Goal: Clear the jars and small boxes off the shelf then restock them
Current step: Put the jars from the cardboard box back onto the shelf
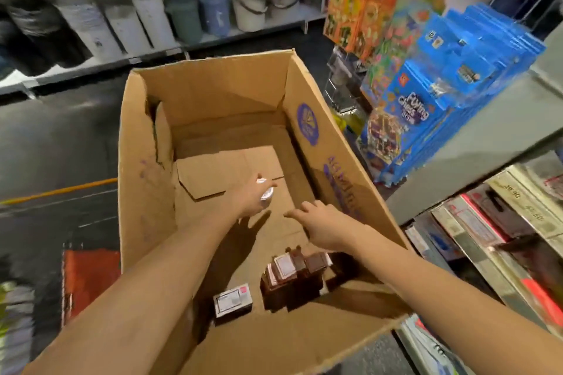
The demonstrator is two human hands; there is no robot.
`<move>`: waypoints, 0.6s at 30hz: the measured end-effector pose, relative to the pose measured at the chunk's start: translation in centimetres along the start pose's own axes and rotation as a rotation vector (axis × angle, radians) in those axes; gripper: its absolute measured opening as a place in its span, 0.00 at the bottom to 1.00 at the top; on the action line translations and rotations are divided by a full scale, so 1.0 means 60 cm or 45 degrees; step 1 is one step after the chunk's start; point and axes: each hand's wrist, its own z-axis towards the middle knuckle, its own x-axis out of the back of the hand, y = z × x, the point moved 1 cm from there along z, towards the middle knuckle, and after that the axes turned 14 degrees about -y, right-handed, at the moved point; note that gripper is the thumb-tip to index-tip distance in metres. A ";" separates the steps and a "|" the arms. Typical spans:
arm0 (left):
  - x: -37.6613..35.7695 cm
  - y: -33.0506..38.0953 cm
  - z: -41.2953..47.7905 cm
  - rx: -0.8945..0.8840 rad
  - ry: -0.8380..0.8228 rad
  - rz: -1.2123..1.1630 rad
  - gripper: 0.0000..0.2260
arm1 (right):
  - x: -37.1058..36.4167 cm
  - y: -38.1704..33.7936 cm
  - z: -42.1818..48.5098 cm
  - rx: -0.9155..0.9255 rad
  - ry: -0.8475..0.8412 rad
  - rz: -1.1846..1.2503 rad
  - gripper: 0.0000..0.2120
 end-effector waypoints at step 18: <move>-0.022 -0.001 -0.005 0.111 -0.051 0.111 0.19 | -0.047 -0.057 -0.013 -0.026 -0.094 -0.148 0.33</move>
